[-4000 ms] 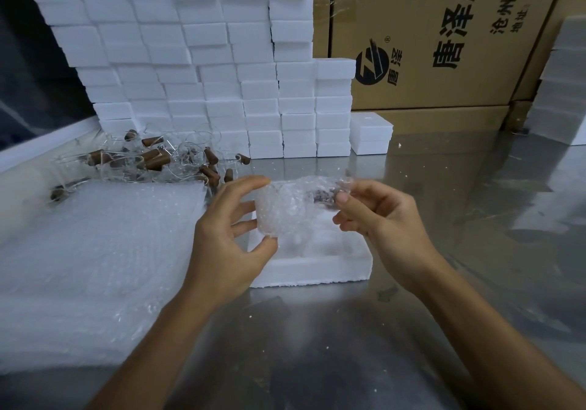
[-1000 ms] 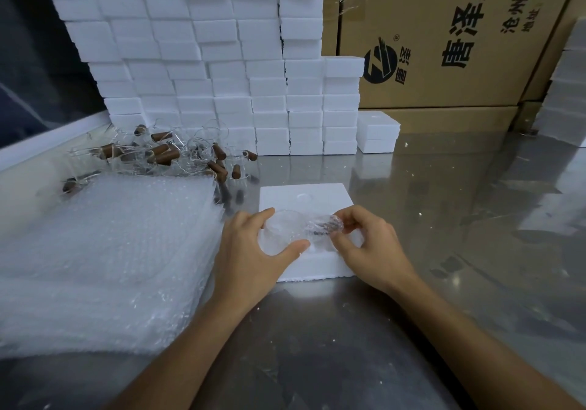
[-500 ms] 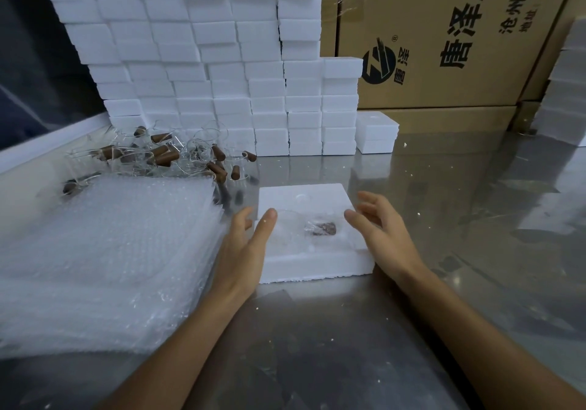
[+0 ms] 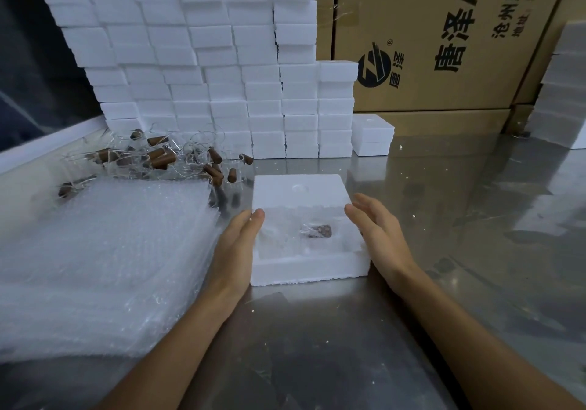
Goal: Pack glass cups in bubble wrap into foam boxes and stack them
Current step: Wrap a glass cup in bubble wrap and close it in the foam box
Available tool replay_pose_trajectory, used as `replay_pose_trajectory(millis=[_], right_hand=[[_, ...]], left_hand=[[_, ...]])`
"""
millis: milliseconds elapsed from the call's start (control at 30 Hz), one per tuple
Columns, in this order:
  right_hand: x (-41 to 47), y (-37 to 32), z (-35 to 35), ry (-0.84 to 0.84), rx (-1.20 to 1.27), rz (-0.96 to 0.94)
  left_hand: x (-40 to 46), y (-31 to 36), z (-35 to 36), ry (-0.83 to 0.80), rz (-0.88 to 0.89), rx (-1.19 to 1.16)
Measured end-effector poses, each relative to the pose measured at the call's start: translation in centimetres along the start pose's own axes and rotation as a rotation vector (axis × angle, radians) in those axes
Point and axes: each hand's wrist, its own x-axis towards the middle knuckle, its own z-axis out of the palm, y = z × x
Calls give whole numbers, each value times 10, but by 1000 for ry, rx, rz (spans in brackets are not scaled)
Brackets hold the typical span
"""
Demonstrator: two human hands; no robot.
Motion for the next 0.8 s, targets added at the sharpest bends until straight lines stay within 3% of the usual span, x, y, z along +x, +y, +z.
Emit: replay_pose_trajectory(millis=[333, 633, 800], right_hand=[[-10, -27, -3, 160, 143, -182], [-10, -23, -2, 144, 200, -120], [-6, -14, -4, 159, 175, -105]], left_hand=[[-12, 30, 0, 208, 367, -132], [-12, 31, 2, 229, 303, -196], [-10, 20, 2, 159, 284, -50]])
